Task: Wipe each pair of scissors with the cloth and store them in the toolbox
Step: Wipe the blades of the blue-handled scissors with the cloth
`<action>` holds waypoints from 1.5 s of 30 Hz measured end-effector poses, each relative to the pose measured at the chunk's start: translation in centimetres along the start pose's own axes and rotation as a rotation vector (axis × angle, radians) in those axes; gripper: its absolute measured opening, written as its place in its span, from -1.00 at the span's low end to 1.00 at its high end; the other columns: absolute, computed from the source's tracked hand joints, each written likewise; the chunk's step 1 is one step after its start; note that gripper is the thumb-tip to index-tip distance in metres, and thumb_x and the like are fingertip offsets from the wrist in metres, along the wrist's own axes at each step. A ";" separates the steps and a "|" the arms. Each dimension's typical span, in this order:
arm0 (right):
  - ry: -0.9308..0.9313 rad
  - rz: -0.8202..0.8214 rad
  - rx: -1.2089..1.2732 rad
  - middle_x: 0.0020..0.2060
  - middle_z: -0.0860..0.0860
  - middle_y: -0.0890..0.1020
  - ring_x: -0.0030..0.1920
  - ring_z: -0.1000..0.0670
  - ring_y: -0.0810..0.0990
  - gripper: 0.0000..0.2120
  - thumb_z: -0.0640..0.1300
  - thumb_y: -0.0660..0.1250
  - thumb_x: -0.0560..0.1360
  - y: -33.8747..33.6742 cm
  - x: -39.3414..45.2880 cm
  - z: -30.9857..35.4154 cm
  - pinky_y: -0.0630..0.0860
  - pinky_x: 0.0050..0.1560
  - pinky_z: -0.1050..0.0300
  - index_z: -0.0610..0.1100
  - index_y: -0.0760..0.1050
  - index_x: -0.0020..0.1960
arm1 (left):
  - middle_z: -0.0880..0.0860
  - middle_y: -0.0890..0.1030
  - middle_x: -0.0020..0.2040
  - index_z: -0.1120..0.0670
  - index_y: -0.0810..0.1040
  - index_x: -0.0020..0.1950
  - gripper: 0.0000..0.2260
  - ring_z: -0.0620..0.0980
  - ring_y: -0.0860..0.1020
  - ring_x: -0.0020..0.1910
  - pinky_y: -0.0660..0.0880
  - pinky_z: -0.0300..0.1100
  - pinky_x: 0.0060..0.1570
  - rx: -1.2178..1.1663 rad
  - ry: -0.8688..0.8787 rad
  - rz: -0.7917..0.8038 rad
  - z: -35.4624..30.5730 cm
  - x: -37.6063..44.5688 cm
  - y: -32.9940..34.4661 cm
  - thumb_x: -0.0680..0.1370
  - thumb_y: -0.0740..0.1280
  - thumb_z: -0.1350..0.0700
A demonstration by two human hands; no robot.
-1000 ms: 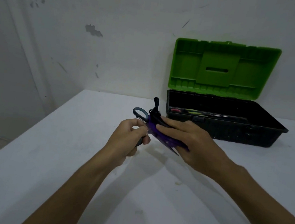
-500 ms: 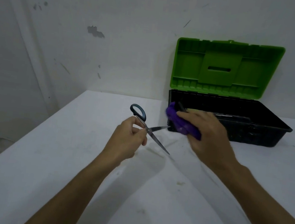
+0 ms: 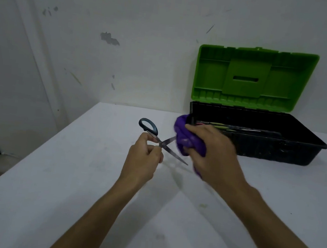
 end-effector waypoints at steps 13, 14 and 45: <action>-0.019 0.022 -0.130 0.06 -0.05 0.56 -0.01 -0.08 0.56 -0.47 -0.34 0.48 0.34 1.1 -1.6 -1.8 0.55 -0.04 0.10 -0.13 0.54 0.28 | 0.09 0.56 -0.23 0.11 0.42 0.14 -0.84 -0.07 0.32 -0.42 0.24 -0.31 -0.62 -0.184 -0.079 -0.168 -0.3 1.0 -1.6 0.58 0.15 0.24; -0.058 0.015 -0.130 0.09 -0.06 0.55 0.02 -0.07 0.55 -0.44 -0.33 0.49 0.33 1.1 -1.4 -0.9 0.56 -0.02 0.10 -0.13 0.51 0.32 | 0.09 0.56 -0.22 0.10 0.41 0.14 -0.84 -0.07 0.33 -0.42 0.25 -0.31 -0.62 -0.180 -0.076 -0.155 -0.3 0.9 -1.2 0.58 0.15 0.24; -0.263 0.114 -0.033 0.20 -0.03 0.42 0.15 -0.05 0.46 -0.39 -0.32 0.39 0.40 -0.3 -0.3 0.8 0.57 0.00 0.05 0.07 0.45 0.38 | 0.14 0.45 -0.42 0.13 0.47 -0.06 -0.79 -0.05 0.10 -0.55 0.01 -0.28 -0.53 -0.135 -0.026 0.308 -0.5 2.0 -2.5 0.52 0.09 0.35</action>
Point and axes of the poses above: each hand's wrist, its own x-axis towards the middle knuckle, its own y-axis out of the palm, z = x × y, the point moved 4 cm from there along x, towards the middle knuckle
